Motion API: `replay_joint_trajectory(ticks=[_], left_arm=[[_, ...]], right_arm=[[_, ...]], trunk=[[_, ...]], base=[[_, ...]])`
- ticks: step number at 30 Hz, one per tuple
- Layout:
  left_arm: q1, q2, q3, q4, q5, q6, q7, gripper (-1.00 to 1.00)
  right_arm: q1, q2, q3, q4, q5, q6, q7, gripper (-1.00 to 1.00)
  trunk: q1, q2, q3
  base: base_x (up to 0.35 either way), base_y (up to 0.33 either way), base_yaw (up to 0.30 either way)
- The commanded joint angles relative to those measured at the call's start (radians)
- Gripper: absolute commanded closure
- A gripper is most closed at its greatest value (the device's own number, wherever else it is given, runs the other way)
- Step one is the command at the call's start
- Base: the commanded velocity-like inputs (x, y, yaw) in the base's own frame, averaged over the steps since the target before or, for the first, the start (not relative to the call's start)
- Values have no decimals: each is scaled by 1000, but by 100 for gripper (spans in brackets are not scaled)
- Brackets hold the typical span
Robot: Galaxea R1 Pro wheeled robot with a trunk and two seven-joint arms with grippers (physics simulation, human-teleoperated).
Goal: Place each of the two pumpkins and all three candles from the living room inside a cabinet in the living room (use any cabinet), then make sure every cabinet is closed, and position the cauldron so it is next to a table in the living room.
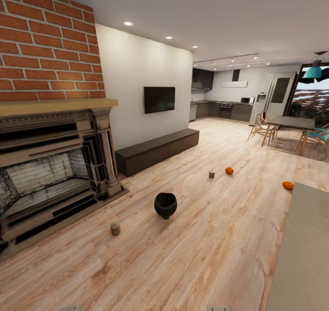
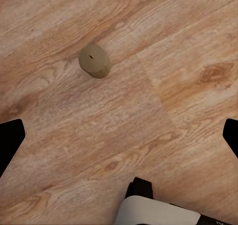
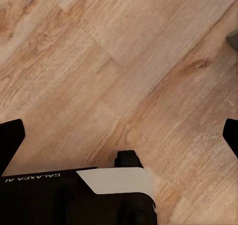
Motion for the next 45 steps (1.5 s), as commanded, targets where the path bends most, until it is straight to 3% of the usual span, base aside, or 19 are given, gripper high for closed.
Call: replay_joint_trajectory(ticks=[1,19,45], left_arm=[[0,0,0,0,0,-1,0,-100],[0,0,-2,0,-1,-4,1,-100],[0,0,-1,0,-2,-4,-1,-100]], right_arm=[[0,0,0,0,0,0,0,-100],[0,0,0,0,0,-1,0,-100],[0,0,0,0,3,-3,0,-100]], trunk=[[0,0,0],[0,0,0],[0,0,0]], base=[[95,184,0],[25,32,-6],[7,30,-219]])
